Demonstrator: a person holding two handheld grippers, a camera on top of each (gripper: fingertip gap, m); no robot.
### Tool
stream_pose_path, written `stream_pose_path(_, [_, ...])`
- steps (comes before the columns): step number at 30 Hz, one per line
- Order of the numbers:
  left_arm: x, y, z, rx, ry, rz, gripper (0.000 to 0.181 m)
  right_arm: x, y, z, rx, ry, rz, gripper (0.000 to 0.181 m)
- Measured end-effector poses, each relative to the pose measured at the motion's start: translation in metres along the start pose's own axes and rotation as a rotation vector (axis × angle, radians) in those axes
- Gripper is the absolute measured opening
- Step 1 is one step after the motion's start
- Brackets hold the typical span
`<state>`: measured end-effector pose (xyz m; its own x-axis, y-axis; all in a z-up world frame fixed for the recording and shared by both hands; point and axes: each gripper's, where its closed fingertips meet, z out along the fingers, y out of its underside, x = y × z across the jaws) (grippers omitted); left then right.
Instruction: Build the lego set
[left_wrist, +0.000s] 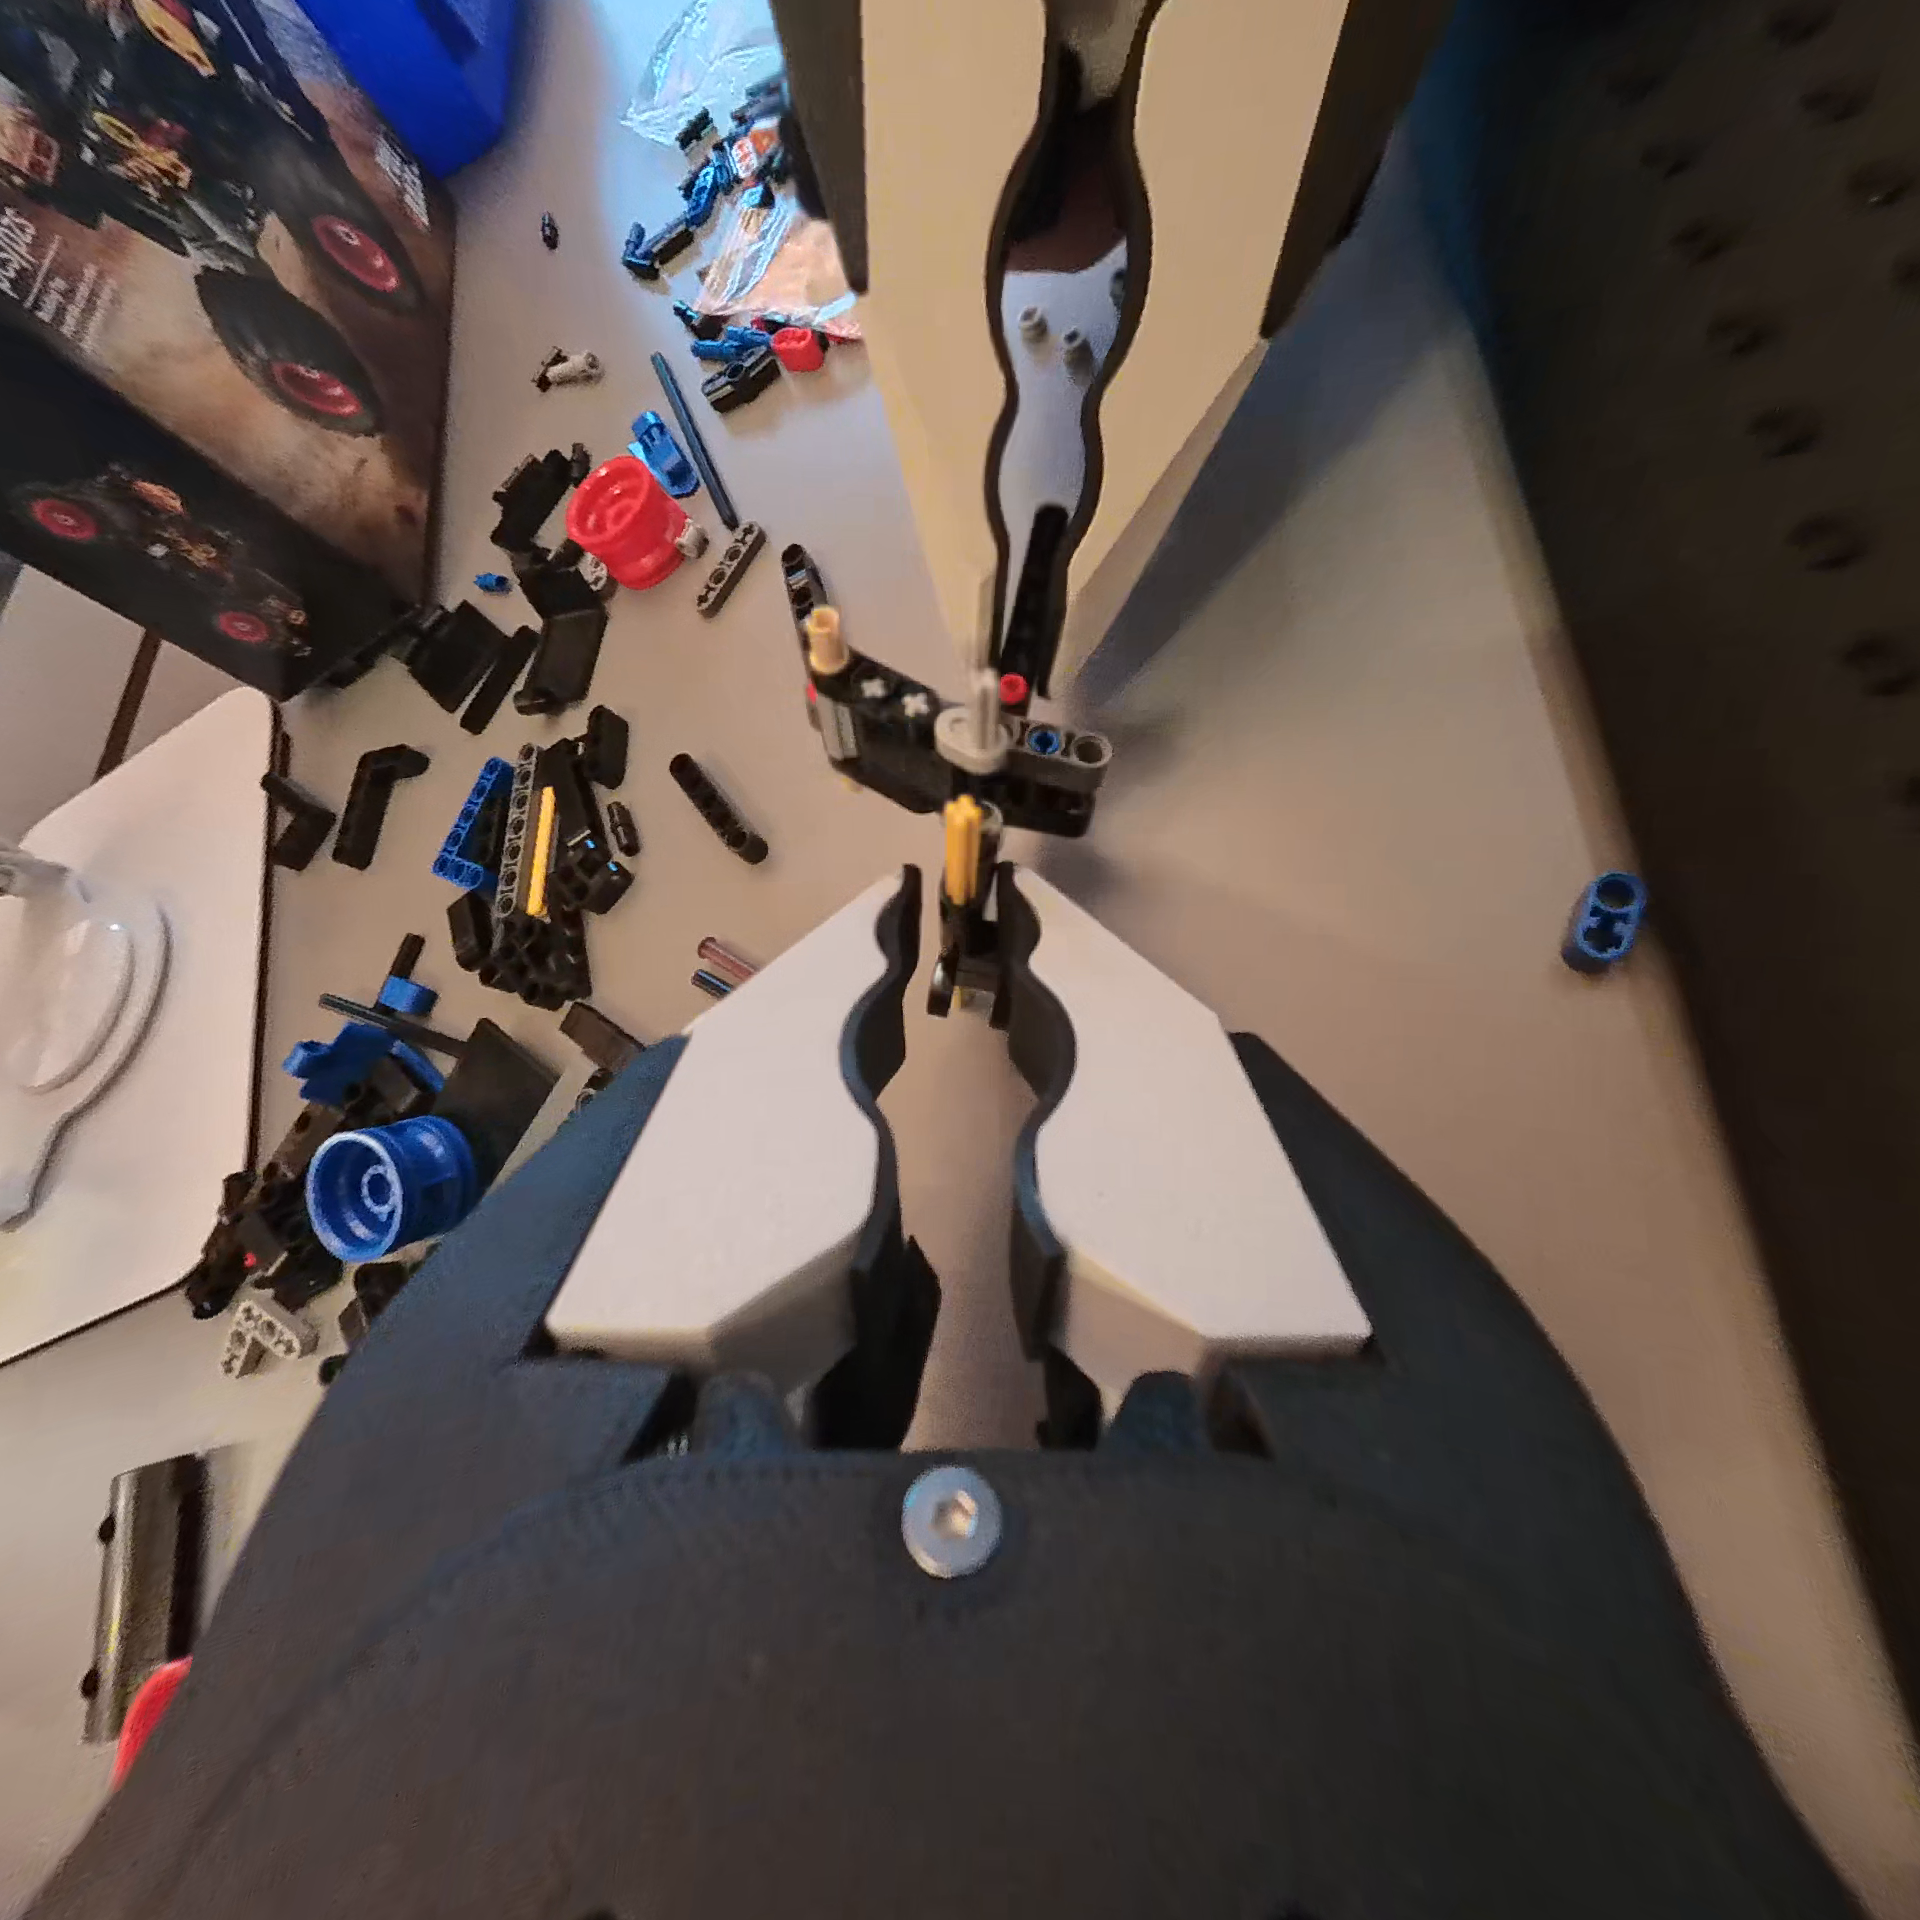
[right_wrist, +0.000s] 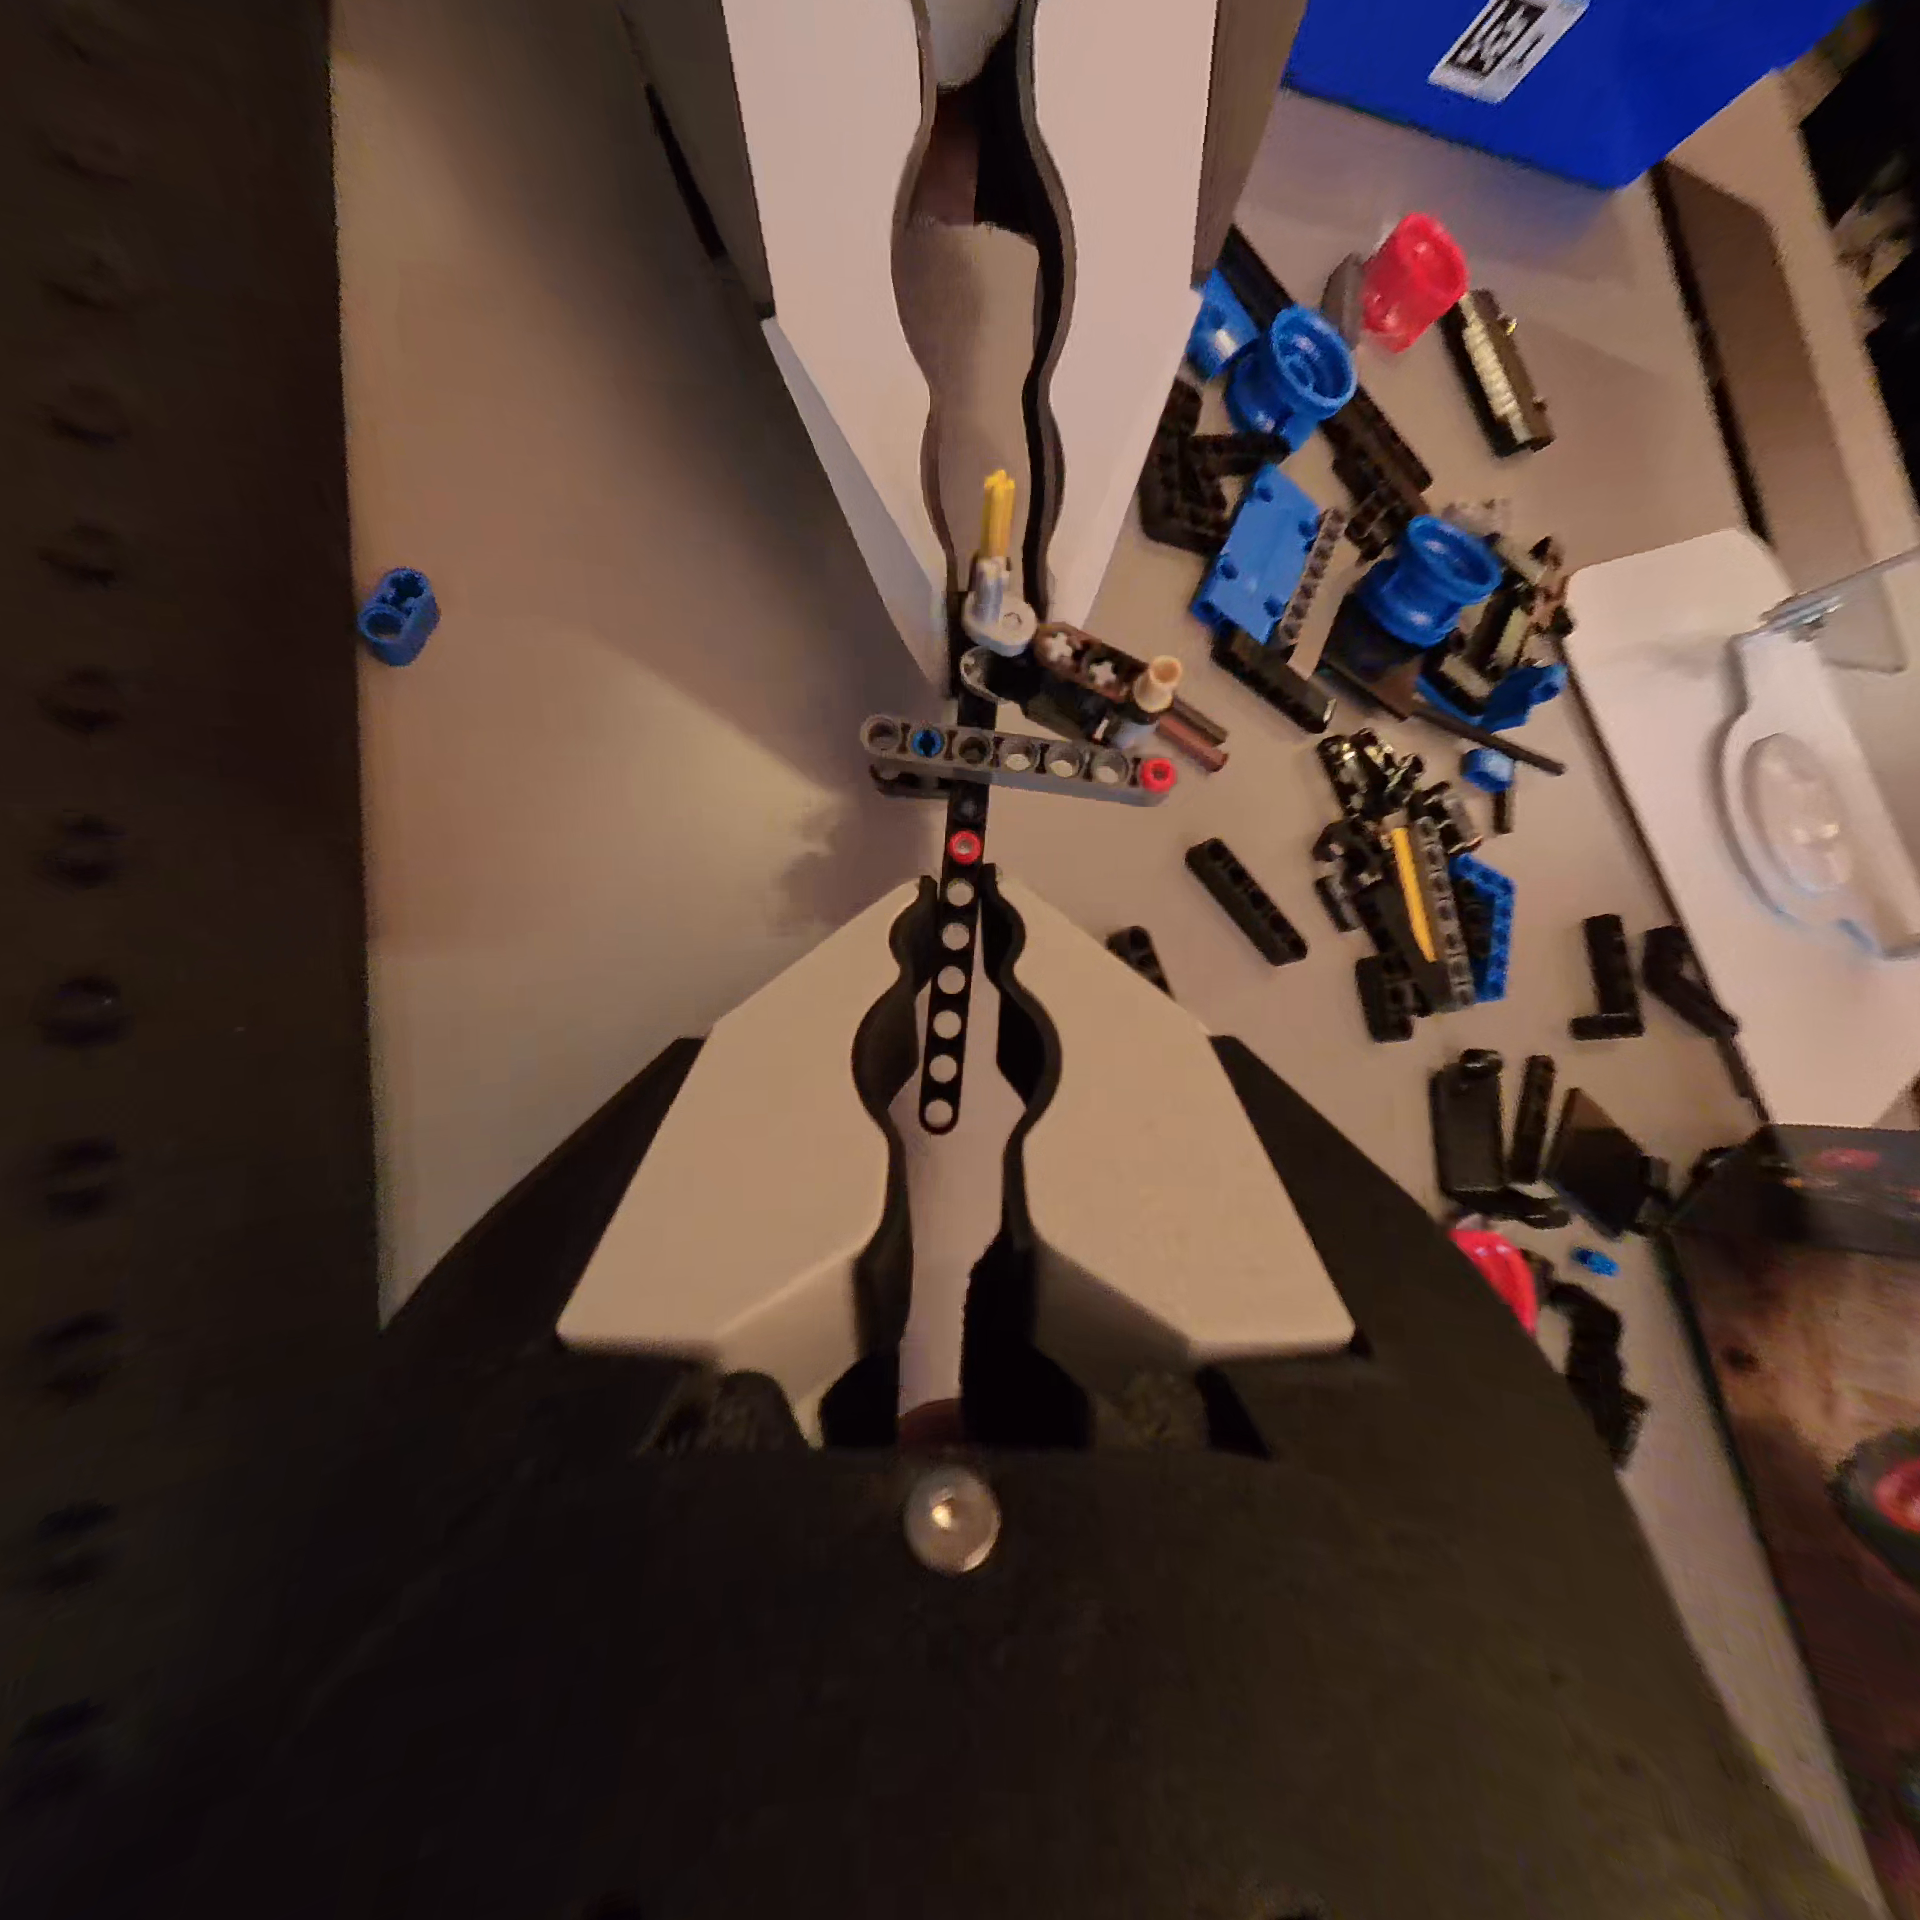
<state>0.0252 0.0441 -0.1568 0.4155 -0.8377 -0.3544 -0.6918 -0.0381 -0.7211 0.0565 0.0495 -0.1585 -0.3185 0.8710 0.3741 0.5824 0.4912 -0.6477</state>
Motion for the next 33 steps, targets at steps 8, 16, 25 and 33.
stream_pose_path(8, [0.007, 0.003, 0.002, -0.012, 0.052, -0.032, 0.01, -0.009, 0.006, 0.005, -0.03, -0.063, 0.04, 0.009])
stream_pose_path(16, [0.011, 0.001, 0.0, 0.012, 0.114, -0.111, 0.011, -0.014, -0.007, 0.001, 0.048, -0.117, 0.092, 0.013])
stream_pose_path(25, [0.01, 0.003, 0.002, 0.01, 0.112, -0.122, 0.012, -0.009, -0.006, -0.002, 0.059, -0.095, 0.088, 0.019])
stream_pose_path(33, [0.008, 0.007, 0.004, 0.005, 0.111, -0.131, 0.017, 0.003, -0.008, -0.01, 0.105, -0.035, 0.097, 0.021])
